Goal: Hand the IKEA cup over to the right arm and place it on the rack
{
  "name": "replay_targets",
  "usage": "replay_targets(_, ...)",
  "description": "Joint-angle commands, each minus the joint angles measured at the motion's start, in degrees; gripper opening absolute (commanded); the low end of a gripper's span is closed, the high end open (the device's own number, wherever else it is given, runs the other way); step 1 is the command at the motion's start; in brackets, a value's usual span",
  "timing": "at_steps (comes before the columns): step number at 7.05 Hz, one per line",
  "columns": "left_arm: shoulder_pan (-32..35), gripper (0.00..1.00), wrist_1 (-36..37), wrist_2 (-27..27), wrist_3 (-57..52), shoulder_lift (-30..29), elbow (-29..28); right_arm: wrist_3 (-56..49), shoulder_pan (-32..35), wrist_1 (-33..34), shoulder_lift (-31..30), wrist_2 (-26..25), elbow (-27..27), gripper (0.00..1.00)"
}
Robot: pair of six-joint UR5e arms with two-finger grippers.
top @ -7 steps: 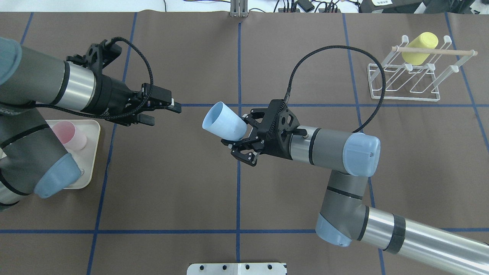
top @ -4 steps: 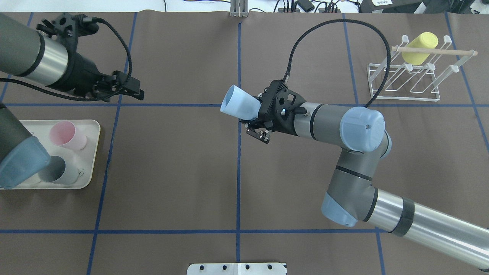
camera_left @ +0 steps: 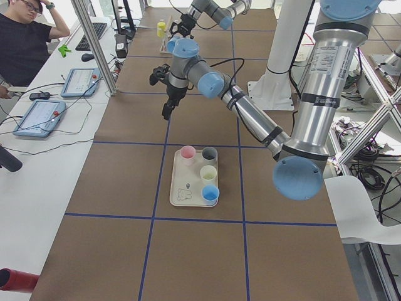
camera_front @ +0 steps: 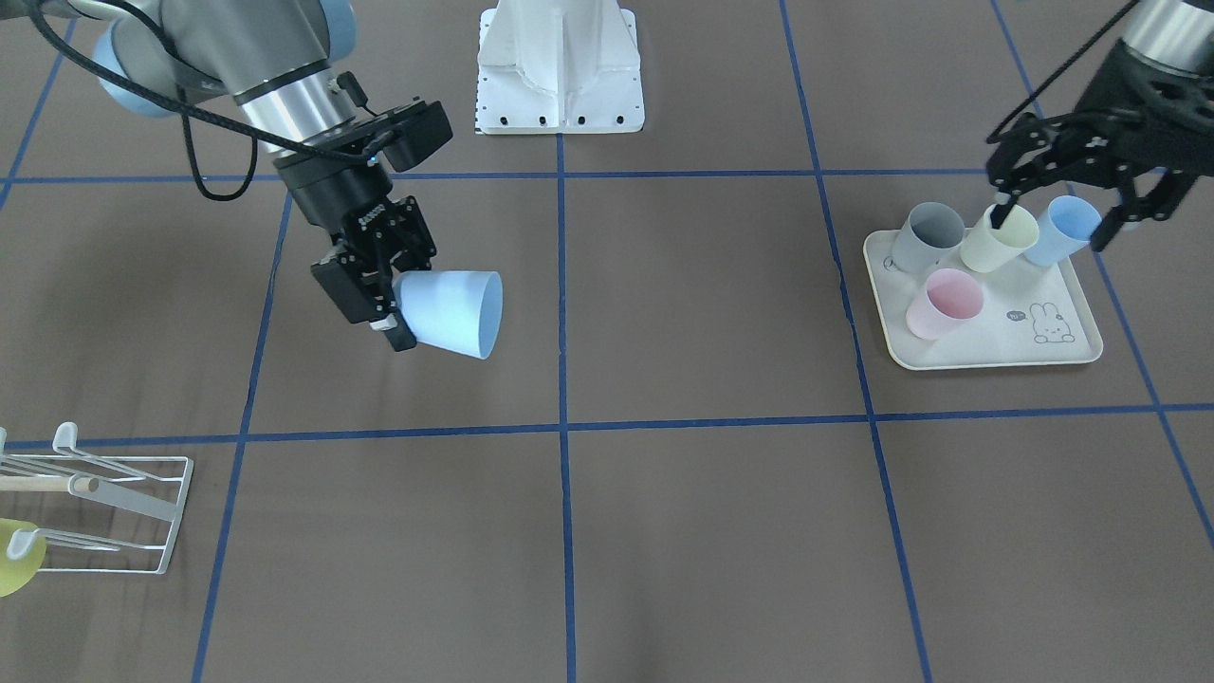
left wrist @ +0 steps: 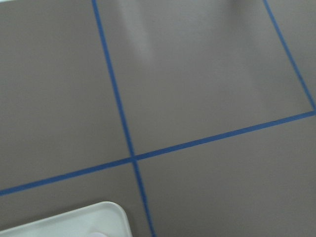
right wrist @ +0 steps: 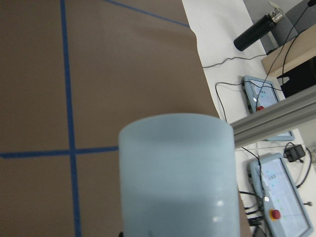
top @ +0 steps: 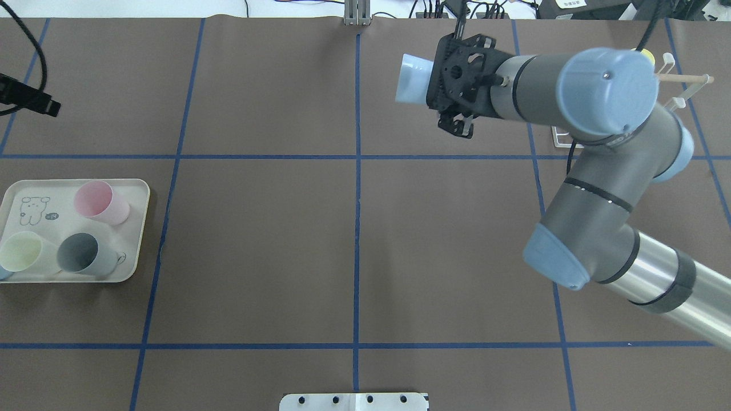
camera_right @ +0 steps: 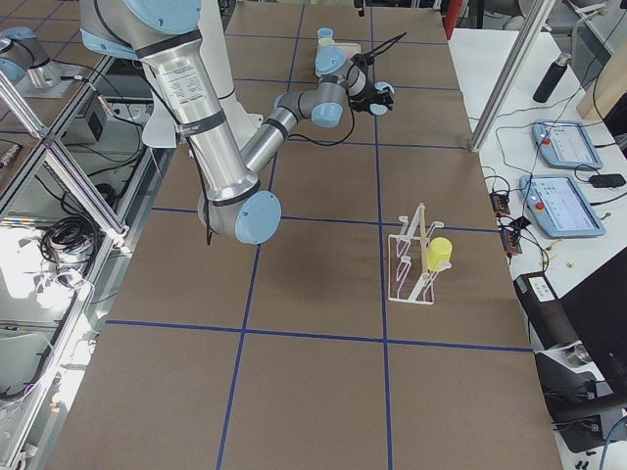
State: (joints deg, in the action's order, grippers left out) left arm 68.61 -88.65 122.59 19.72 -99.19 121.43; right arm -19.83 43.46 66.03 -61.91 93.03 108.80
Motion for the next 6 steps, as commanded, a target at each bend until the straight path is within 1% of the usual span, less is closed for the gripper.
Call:
replay_targets(1, 3.98, 1.0, -0.21, 0.63, -6.62, 2.24, -1.02, -21.1, 8.63, 7.06, -1.01, -0.21, 1.24, 0.3)
replay_targets(2, 3.9, 1.0, -0.21, 0.98, -6.45, 2.25, -1.02, -28.69, 11.1, 9.27, -1.28, -0.3, 0.89, 0.3)
replay_targets(3, 3.9, 1.0, -0.3, 3.07, -6.19, 2.25, -1.2, -38.17, 13.73, 11.64, -1.28, -1.96, 0.54, 0.21)
replay_targets(4, 3.9, 1.0, -0.3, 3.35, -6.01, 2.33, -1.2, -48.7, 15.15, 13.66, -1.19, -5.71, 0.45, 0.14)
replay_targets(5, 3.9, 1.0, -0.3, 3.36, -6.01, 2.59, -1.28, -57.25, 15.25, 16.12, -0.67, -10.28, 0.18, 0.14)
replay_targets(6, 3.9, 1.0, -0.3, 3.36, -6.53, 3.12, -1.55, -62.38, 15.25, 16.14, -0.93, -11.8, -1.64, 0.13)
